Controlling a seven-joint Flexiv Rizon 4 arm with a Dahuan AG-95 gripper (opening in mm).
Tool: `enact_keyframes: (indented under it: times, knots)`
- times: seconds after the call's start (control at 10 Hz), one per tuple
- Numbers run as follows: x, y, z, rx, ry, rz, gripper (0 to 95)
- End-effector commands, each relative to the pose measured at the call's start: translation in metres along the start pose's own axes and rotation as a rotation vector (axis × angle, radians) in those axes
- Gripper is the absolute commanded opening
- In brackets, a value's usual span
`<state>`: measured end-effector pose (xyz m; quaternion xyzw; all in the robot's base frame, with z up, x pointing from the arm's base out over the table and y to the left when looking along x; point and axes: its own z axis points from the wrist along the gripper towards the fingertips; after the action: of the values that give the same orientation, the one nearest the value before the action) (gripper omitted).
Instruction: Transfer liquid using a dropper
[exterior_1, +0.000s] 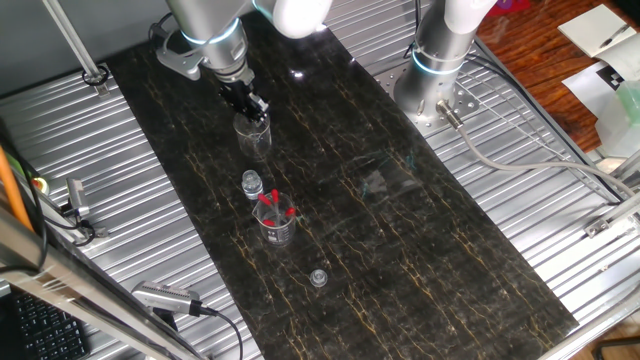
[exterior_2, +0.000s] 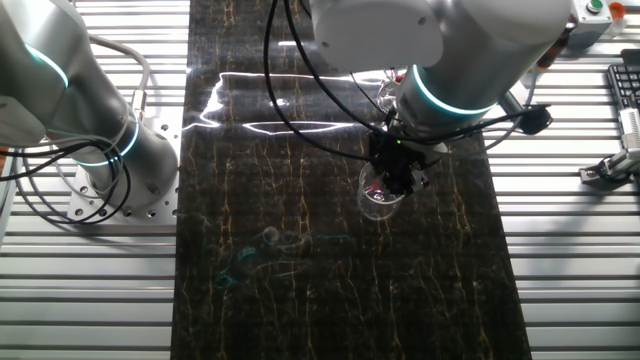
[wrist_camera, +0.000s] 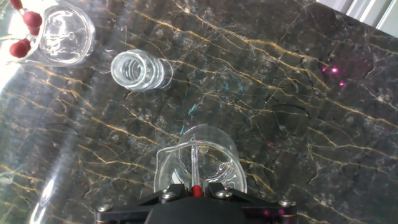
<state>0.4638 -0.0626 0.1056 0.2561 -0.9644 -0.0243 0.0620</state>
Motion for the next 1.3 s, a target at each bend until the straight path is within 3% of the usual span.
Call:
enact_keyframes:
  times: [0.1,0.3,0.9,1.3]
  knots:
    - [0.0,0.0,-0.001,0.001,0.001,-0.001,19.0]
    - [0.002,-0.001,-0.002,0.002,0.01,-0.006,19.0]
    - [0.023,-0.008,-0.016,0.004,0.013,-0.051,19.0]
    - [0.023,-0.009,-0.017,0.002,0.01,-0.048,19.0]
